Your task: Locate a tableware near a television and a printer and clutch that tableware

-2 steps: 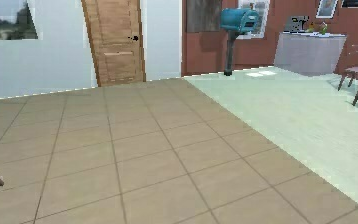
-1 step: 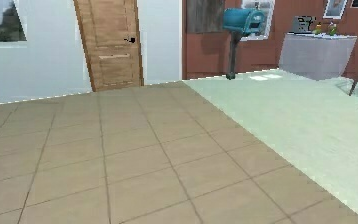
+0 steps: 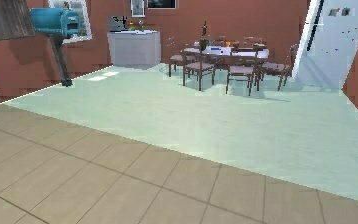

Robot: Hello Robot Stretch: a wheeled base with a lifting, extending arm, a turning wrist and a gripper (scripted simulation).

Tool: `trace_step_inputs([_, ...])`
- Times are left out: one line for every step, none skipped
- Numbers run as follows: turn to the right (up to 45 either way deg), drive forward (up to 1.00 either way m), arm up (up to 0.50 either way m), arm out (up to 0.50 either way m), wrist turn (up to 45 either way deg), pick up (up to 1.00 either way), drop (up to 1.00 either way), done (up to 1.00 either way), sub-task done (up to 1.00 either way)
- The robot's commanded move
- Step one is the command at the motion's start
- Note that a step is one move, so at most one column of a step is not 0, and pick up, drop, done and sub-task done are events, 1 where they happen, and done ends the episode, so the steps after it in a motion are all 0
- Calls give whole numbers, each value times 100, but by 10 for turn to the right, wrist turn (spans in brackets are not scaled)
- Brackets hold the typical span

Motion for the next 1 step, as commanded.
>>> trace_step_inputs([210, 0, 0, 0, 0, 0, 0, 0, 0])
